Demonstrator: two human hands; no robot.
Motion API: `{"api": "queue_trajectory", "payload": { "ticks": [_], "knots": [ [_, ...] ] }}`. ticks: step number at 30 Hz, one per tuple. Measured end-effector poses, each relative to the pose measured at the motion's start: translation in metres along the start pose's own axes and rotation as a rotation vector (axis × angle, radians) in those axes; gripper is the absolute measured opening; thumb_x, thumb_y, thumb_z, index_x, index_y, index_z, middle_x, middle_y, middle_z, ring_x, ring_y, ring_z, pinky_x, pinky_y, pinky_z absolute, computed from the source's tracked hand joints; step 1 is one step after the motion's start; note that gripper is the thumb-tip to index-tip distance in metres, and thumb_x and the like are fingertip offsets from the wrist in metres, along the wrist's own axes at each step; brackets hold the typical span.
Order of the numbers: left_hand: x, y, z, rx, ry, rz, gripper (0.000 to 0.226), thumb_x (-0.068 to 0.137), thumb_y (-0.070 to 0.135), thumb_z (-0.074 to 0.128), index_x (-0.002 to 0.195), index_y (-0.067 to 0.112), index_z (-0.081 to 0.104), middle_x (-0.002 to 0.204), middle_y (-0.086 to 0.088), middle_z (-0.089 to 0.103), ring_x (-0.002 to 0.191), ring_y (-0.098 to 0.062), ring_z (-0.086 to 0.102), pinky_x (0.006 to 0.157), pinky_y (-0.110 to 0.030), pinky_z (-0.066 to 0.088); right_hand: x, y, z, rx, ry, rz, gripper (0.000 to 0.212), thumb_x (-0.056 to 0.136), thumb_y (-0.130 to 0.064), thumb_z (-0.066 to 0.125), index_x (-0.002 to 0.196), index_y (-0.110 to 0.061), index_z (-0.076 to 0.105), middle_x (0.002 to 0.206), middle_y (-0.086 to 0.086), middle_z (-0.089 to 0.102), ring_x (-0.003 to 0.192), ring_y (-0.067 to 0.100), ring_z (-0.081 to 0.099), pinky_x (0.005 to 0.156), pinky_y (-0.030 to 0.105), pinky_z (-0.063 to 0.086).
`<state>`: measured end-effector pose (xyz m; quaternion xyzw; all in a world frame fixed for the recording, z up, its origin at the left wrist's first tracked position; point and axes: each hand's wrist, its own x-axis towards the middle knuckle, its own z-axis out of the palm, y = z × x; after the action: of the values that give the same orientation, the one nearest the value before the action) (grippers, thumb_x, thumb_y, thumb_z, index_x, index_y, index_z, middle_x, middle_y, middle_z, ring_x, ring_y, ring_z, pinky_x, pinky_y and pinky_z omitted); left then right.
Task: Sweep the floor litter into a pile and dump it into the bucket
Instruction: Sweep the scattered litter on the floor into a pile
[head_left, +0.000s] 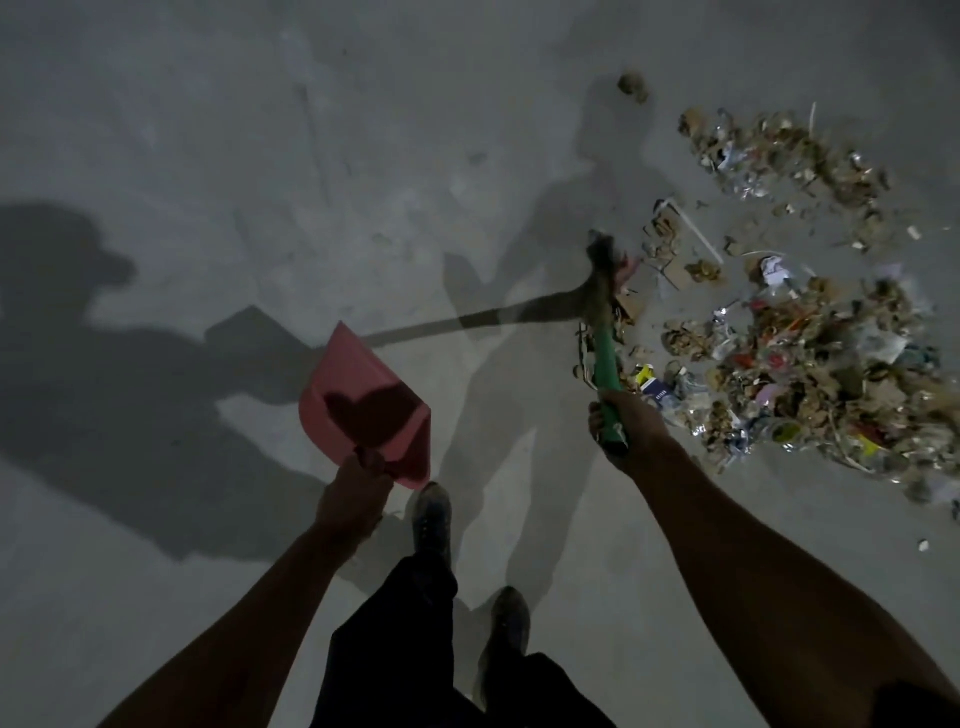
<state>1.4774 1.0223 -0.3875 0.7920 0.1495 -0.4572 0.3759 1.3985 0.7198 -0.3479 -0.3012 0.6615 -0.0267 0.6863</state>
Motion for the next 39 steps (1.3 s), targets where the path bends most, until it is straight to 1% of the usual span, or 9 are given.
{"api": "queue_trajectory", "payload": {
  "ticks": [3,5,7,14,18,22,27,32,39],
  "knots": [
    [0.0,0.009,0.001,-0.031,-0.002,-0.019,0.026,0.066,0.029,0.055,0.089,0.019,0.047,0.071,-0.014,0.055,0.049,-0.022,0.048,0.048,-0.025,0.037,-0.017,-0.002,-0.006,0.009,-0.083,-0.05,0.009,0.094,-0.004,0.057,0.101,-0.004,0.051,0.068,0.006,0.047,0.041,0.009,0.044,0.034,0.018,0.039],
    [0.006,0.011,0.003,-0.013,-0.003,-0.028,0.035,0.073,0.031,0.058,0.101,0.013,0.049,0.076,-0.015,0.057,0.05,-0.024,0.05,0.049,-0.025,0.039,-0.032,0.013,-0.009,-0.166,-0.103,-0.094,0.009,0.092,-0.004,0.06,0.098,-0.001,0.053,0.071,0.008,0.05,0.045,0.011,0.047,0.036,0.021,0.041],
    [0.012,0.01,0.005,0.046,-0.001,-0.002,0.028,0.089,0.027,0.059,0.107,0.008,0.05,0.072,-0.014,0.058,0.048,-0.024,0.052,0.047,-0.025,0.039,-0.046,0.033,-0.011,-0.348,-0.112,-0.127,0.016,0.09,-0.001,0.059,0.106,0.003,0.055,0.077,0.011,0.052,0.049,0.014,0.05,0.039,0.024,0.044],
    [0.008,0.03,0.005,0.09,-0.023,0.034,0.031,0.089,0.035,0.065,0.109,0.015,0.053,0.074,-0.01,0.056,0.053,-0.021,0.049,0.048,-0.027,0.04,-0.071,0.082,-0.024,-0.673,-0.196,-0.003,0.031,0.087,0.005,0.063,0.112,-0.008,0.051,0.077,0.018,0.057,0.049,0.021,0.053,0.04,0.025,0.046],
    [0.007,0.039,0.004,0.136,-0.004,0.036,0.032,0.088,0.029,0.062,0.114,0.015,0.053,0.074,-0.01,0.058,0.051,-0.021,0.05,0.041,-0.024,0.038,-0.055,0.083,-0.043,-0.701,-0.043,0.099,0.023,0.083,0.005,0.066,0.106,0.007,0.062,0.068,0.016,0.058,0.047,0.021,0.053,0.039,0.024,0.045],
    [0.01,0.046,0.008,0.127,-0.006,0.01,0.034,0.086,0.025,0.065,0.115,0.012,0.053,0.077,-0.011,0.058,0.051,-0.02,0.051,0.041,-0.023,0.04,-0.03,0.046,-0.06,-0.657,0.119,0.118,0.01,0.084,0.002,0.066,0.076,0.006,0.06,0.042,0.009,0.054,0.027,0.013,0.047,0.031,0.015,0.036],
    [0.009,0.064,0.027,0.093,-0.062,0.02,0.029,0.089,0.022,0.064,0.112,0.009,0.054,0.078,-0.01,0.054,0.05,-0.017,0.045,0.041,-0.023,0.037,-0.006,0.006,-0.064,-0.618,0.194,-0.071,0.019,0.084,0.003,0.065,0.101,0.013,0.062,0.065,0.017,0.056,0.039,0.02,0.052,0.039,0.024,0.044],
    [0.002,0.097,0.058,0.084,-0.08,0.037,0.038,0.078,0.027,0.076,0.108,0.014,0.056,0.075,-0.008,0.054,0.048,-0.016,0.044,0.035,-0.02,0.032,-0.01,0.014,-0.081,-0.663,0.09,-0.136,0.043,0.086,-0.002,0.063,0.128,-0.001,0.055,0.081,0.016,0.063,0.051,0.022,0.057,0.045,0.029,0.047],
    [0.009,0.142,0.128,0.14,-0.114,0.054,0.033,0.086,0.024,0.067,0.113,0.008,0.057,0.082,-0.01,0.053,0.048,-0.017,0.043,0.032,-0.017,0.029,0.007,0.014,-0.159,-0.868,-0.035,-0.006,0.035,0.073,-0.017,0.075,0.106,-0.009,0.067,0.096,0.02,0.069,0.081,0.033,0.069,0.065,0.035,0.058]
  ]
}}
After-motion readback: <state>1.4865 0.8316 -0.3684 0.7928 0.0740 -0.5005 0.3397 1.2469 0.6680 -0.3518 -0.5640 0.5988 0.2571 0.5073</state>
